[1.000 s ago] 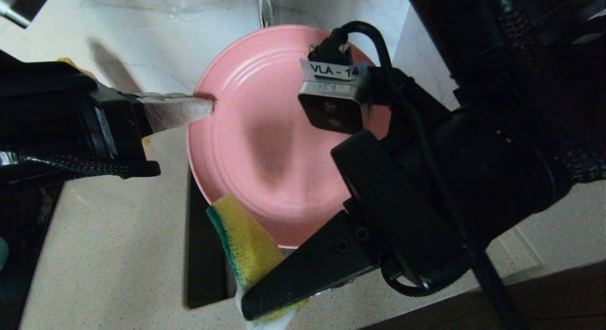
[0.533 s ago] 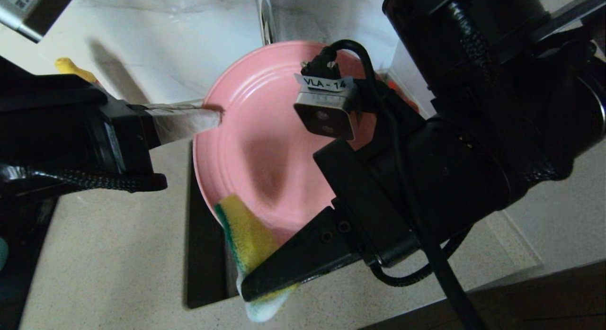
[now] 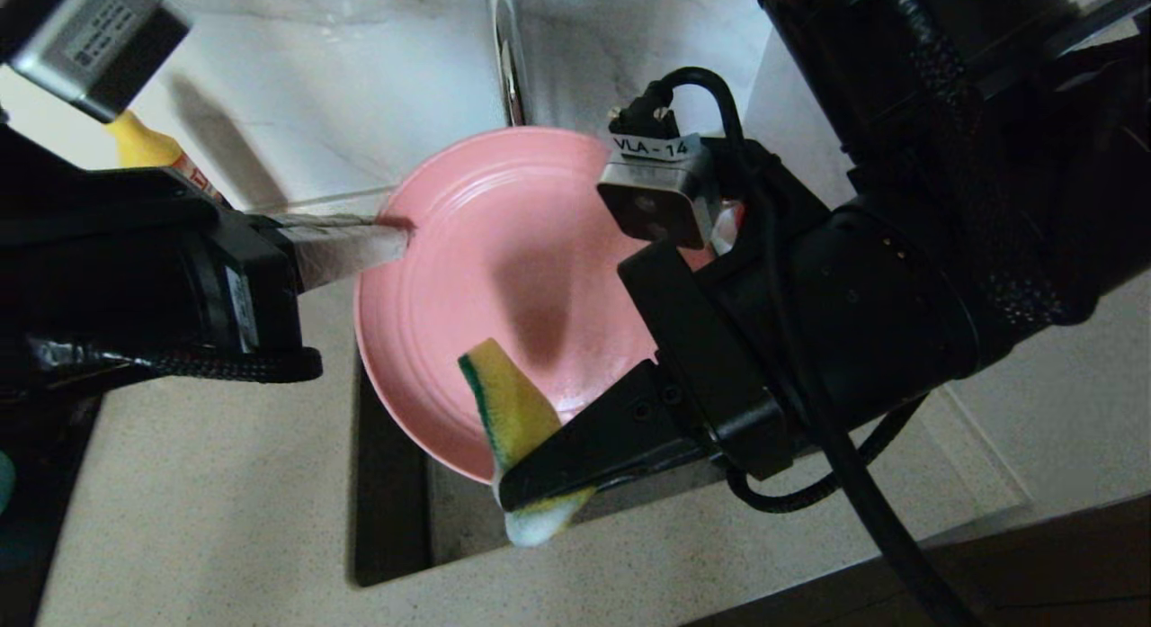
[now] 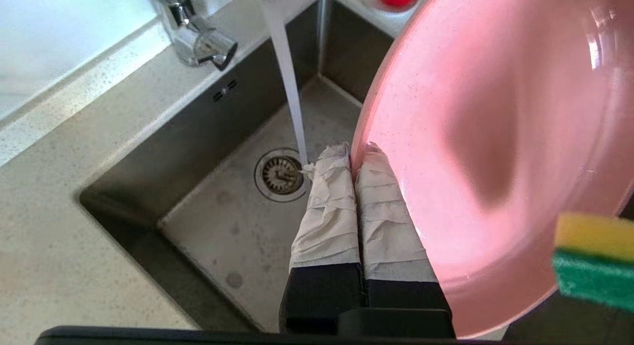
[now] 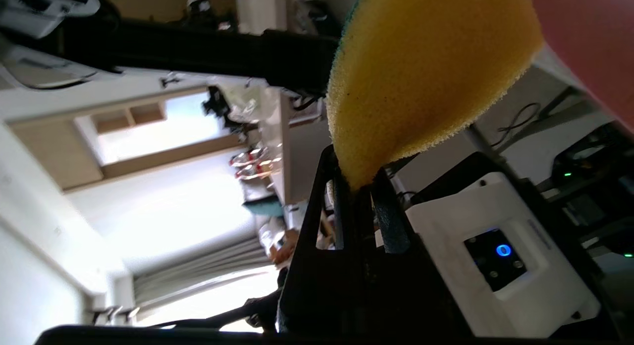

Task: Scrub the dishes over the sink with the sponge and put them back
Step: Wipe the plate

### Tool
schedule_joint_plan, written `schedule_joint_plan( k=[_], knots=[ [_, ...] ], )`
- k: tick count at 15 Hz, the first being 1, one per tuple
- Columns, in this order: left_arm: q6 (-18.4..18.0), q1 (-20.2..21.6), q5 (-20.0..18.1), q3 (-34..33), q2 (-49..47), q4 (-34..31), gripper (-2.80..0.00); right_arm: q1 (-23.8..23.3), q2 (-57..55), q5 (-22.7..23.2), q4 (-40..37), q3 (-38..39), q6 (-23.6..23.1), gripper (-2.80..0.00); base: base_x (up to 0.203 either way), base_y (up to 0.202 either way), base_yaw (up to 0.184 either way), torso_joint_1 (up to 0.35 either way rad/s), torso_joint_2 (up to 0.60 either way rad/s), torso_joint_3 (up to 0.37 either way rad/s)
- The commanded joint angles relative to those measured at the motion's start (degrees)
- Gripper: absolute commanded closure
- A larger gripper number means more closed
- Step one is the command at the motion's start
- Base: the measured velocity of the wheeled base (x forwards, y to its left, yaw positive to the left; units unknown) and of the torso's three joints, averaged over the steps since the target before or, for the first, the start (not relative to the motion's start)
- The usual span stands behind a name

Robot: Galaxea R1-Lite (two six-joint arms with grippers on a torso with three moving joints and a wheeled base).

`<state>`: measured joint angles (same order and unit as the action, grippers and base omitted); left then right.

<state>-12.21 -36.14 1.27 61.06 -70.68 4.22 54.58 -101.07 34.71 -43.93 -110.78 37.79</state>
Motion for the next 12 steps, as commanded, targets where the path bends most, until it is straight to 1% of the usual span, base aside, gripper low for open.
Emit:
schedule_joint_plan(
  k=[1,2,4,8,12],
  knots=[
    [-0.5,-0.7,0.2,-0.8,-0.4,0.0,0.00,0.4,0.2,-1.9,-0.1,-0.1,0.2,0.00,0.000,0.000,0.000,0.000,0.00,0.000],
    [-1.1,-1.0,0.2,-1.0,-0.8,0.1,0.00,0.5,0.1,-2.6,-0.1,-0.1,0.2,0.00,0.000,0.000,0.000,0.000,0.00,0.000],
    [-1.3,-2.1,2.3,-1.0,-1.7,0.3,0.00,1.1,-0.1,-3.9,0.1,-0.1,0.2,0.00,0.000,0.000,0.000,0.000,0.00,0.000],
    [-1.7,-2.6,3.6,-0.5,-2.4,0.7,0.00,3.6,-0.5,-4.0,0.6,-0.2,0.1,0.00,0.000,0.000,0.000,0.000,0.00,0.000],
    [-1.7,-2.6,7.5,0.1,-2.9,2.9,0.00,4.1,-2.0,-4.2,0.4,-0.2,0.2,0.00,0.000,0.000,0.000,0.000,0.00,0.000]
  ],
)
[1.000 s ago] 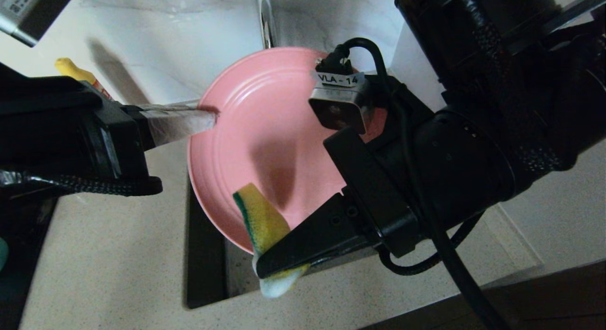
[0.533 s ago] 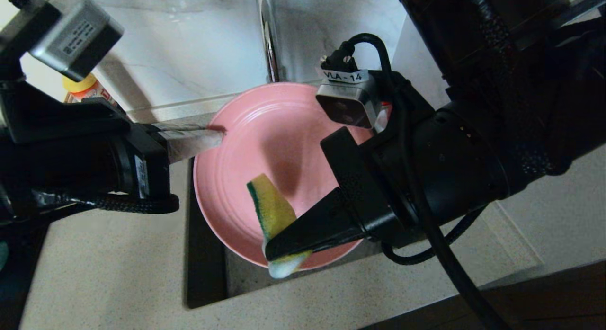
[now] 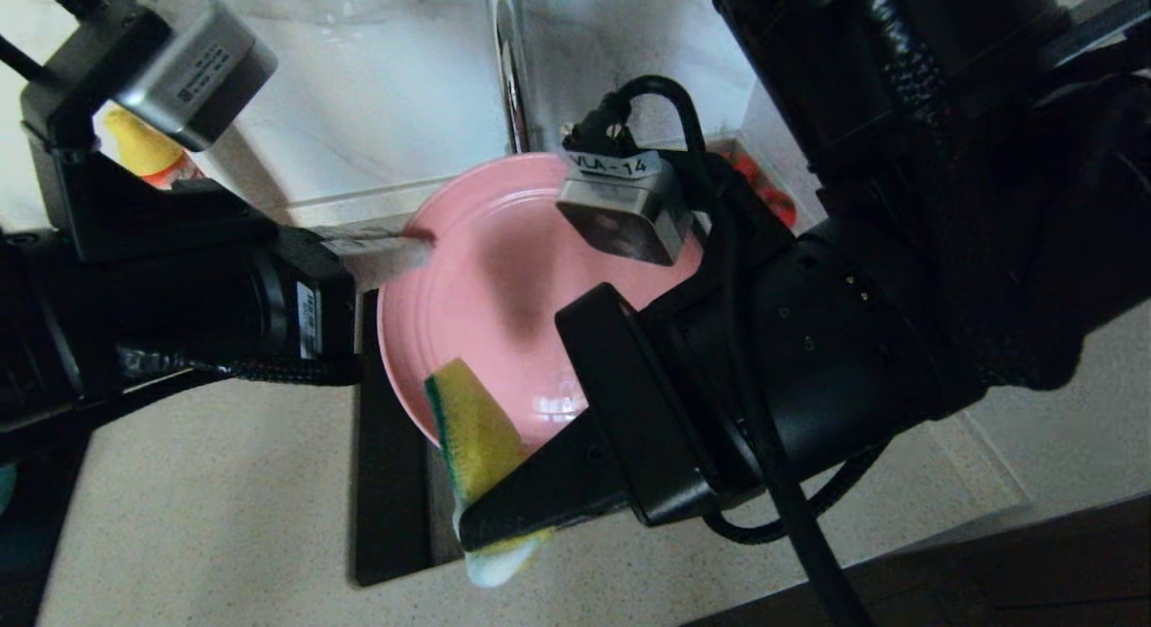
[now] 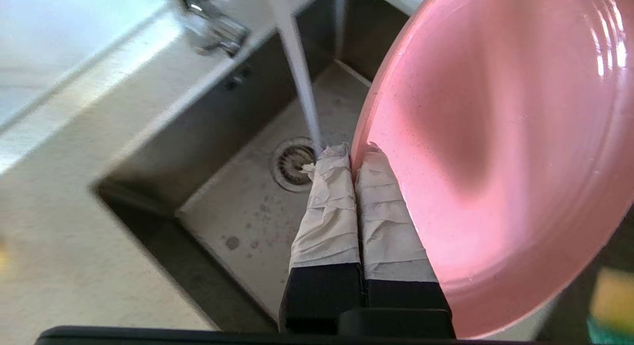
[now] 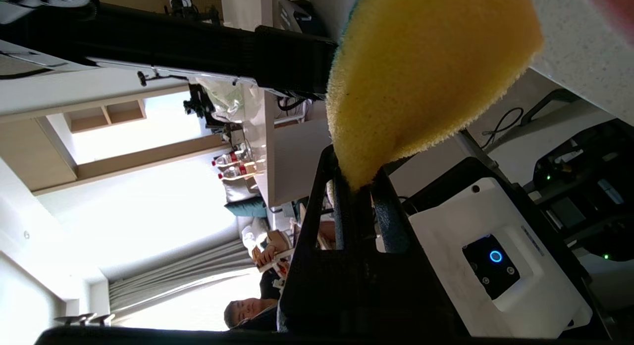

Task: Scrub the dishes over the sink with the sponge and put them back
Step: Wipe the plate

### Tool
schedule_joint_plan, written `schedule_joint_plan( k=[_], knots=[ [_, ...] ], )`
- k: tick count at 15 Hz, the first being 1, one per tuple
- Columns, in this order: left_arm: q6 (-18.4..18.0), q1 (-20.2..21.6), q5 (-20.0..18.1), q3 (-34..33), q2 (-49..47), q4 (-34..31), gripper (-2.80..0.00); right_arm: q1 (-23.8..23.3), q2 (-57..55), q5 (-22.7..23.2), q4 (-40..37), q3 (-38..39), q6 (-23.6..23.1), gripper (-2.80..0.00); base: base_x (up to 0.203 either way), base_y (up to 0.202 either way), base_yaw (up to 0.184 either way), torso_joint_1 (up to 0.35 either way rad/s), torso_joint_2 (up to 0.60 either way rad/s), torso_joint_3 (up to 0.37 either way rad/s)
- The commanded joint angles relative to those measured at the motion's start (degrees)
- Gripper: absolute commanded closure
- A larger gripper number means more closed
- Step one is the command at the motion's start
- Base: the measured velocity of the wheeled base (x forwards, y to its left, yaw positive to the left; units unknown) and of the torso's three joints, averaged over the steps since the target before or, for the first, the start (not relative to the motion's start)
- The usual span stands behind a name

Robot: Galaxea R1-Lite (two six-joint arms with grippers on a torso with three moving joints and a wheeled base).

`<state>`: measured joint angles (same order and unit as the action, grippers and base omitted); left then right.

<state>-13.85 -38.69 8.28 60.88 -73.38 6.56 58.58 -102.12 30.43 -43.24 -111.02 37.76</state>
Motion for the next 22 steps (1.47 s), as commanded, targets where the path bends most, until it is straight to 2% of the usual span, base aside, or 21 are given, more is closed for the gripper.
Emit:
schedule_joint_plan(
  k=[1,2,3,5,10,12,22],
  knots=[
    [0.0,0.0,1.5,0.4,0.1,0.6,0.00,0.1,-1.5,-0.7,-0.5,0.1,0.2,0.00,0.000,0.000,0.000,0.000,0.00,0.000],
    [-0.1,0.0,2.3,0.6,0.2,0.6,0.00,0.0,-1.9,-1.5,-0.6,0.1,0.2,0.00,0.000,0.000,0.000,0.000,0.00,0.000],
    [-0.7,0.0,5.0,1.0,0.2,0.6,0.00,0.0,-2.3,-2.5,-0.5,0.1,0.2,0.00,0.000,0.000,0.000,0.000,0.00,0.000],
    [-4.4,-0.1,7.3,1.1,0.3,0.7,0.00,0.0,-2.6,-2.7,0.2,0.0,0.2,0.00,0.000,0.000,0.000,0.000,0.00,0.000],
    [-5.0,-3.5,8.6,-1.1,1.2,0.6,0.00,-0.1,-3.4,-2.7,1.8,0.0,0.2,0.00,0.000,0.000,0.000,0.000,0.00,0.000],
    [-5.1,-6.0,9.2,-1.8,1.1,0.6,0.00,0.0,-4.2,-2.7,3.1,0.0,0.2,0.00,0.000,0.000,0.000,0.000,0.00,0.000],
    [-4.8,-6.5,8.6,-3.0,4.9,0.6,0.00,-2.1,-5.3,-3.7,3.8,0.0,0.2,0.00,0.000,0.000,0.000,0.000,0.00,0.000]
  ],
)
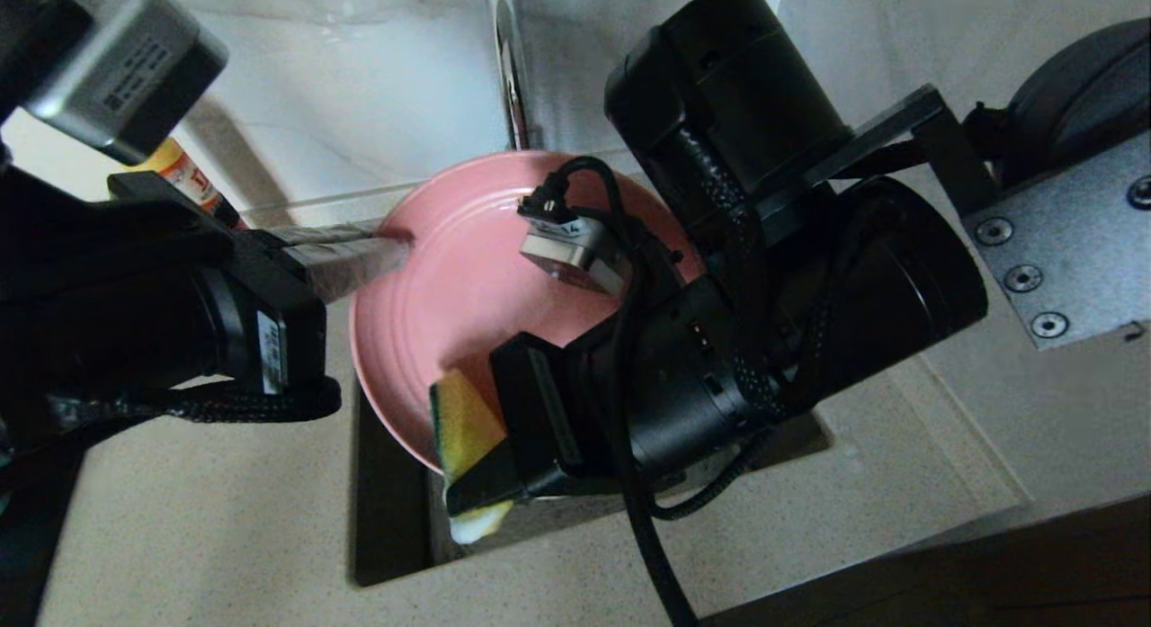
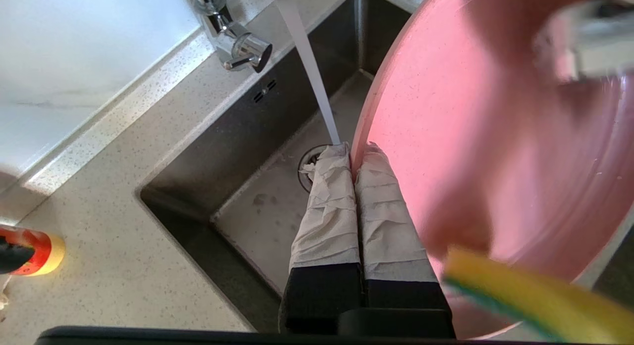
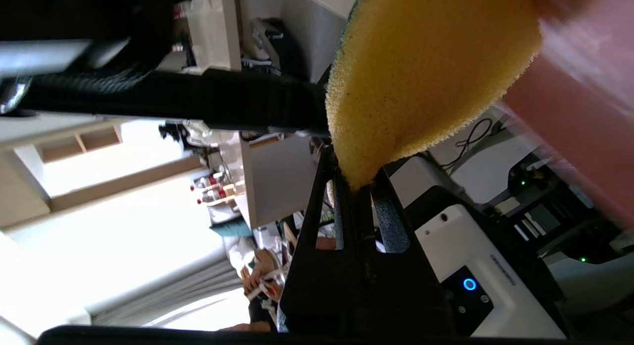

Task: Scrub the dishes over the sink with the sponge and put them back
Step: Wipe the plate

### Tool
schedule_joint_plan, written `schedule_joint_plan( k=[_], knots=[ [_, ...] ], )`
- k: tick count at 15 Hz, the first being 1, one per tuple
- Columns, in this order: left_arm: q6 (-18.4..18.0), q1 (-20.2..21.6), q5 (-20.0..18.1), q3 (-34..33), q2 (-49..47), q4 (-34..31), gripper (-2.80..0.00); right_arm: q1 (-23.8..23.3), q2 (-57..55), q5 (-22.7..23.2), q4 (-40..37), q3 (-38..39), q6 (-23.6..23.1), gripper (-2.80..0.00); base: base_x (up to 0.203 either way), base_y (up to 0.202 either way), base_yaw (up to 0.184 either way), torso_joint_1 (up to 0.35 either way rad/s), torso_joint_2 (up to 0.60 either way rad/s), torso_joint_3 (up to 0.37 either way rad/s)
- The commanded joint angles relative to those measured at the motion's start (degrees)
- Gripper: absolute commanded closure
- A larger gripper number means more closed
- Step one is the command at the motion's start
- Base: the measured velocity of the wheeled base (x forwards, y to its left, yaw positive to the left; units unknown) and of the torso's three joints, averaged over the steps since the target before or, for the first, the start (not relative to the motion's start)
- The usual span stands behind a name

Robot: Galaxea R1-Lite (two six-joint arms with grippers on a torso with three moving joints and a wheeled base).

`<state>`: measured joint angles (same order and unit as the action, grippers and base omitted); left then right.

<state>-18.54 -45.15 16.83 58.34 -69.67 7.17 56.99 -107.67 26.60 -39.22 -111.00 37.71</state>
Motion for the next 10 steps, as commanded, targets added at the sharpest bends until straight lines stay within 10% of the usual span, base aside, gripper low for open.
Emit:
schedule_joint_plan(
  k=[1,10],
  knots=[
    [-0.2,0.0,0.0,-0.5,1.6,0.0,0.00,-1.5,0.4,0.2,-0.2,0.0,0.2,0.00,0.000,0.000,0.000,0.000,0.00,0.000],
    [-0.1,-0.1,-0.2,-1.2,2.0,0.0,0.00,-5.6,2.8,0.2,1.1,-0.2,0.0,0.00,0.000,0.000,0.000,0.000,0.00,0.000]
  ],
)
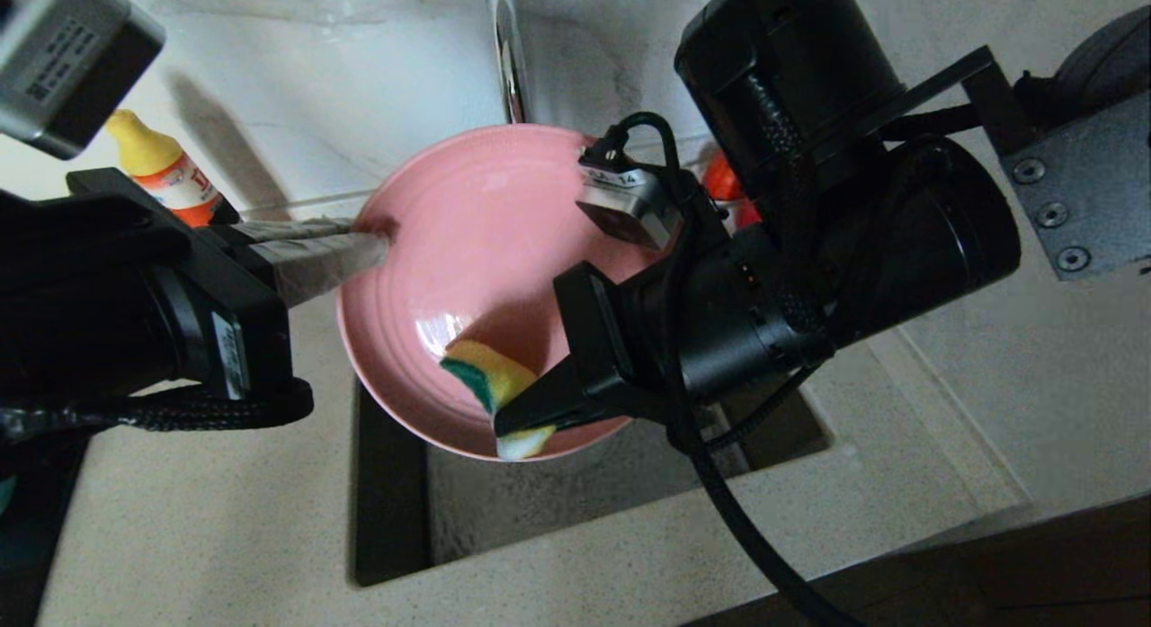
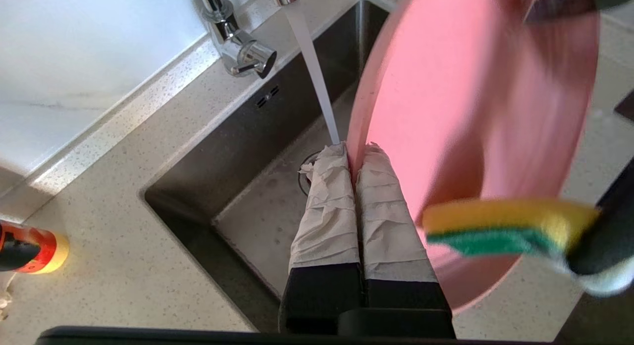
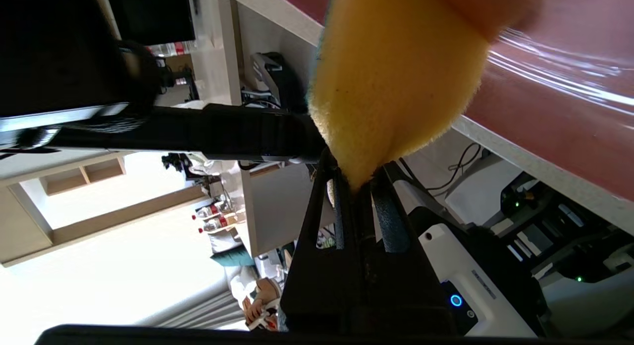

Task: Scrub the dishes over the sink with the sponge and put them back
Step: Wipe the plate

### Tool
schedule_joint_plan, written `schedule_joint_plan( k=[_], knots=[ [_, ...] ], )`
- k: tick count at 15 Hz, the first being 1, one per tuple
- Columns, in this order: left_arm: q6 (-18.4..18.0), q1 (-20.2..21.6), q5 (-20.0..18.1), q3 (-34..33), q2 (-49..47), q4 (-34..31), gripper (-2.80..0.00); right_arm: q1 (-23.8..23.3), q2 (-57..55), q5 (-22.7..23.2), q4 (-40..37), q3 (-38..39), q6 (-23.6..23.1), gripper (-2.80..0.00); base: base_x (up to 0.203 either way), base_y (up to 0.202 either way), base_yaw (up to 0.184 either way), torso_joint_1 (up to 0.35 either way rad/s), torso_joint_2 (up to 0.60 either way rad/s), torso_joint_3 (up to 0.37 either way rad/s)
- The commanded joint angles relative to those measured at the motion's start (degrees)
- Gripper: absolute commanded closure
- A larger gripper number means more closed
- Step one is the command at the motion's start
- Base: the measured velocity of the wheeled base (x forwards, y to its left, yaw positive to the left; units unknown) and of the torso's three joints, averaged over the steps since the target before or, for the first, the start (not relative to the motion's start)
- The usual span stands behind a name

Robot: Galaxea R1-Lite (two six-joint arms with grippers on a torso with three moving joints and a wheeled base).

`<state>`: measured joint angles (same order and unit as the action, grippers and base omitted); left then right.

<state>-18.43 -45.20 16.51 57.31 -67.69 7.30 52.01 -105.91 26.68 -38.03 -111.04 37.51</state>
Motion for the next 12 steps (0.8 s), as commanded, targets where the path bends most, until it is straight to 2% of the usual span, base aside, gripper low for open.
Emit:
schedule_joint_plan(
  k=[1,12],
  knots=[
    [-0.1,-0.6,0.1,-0.2,0.0,-0.1,0.00,-1.0,1.4,0.1,-0.1,-0.1,0.2,0.00,0.000,0.000,0.000,0.000,0.00,0.000],
    [0.4,-0.8,0.1,-3.1,-0.3,0.0,0.00,-2.1,4.7,0.3,-0.5,0.0,0.1,0.00,0.000,0.000,0.000,0.000,0.00,0.000]
  ],
)
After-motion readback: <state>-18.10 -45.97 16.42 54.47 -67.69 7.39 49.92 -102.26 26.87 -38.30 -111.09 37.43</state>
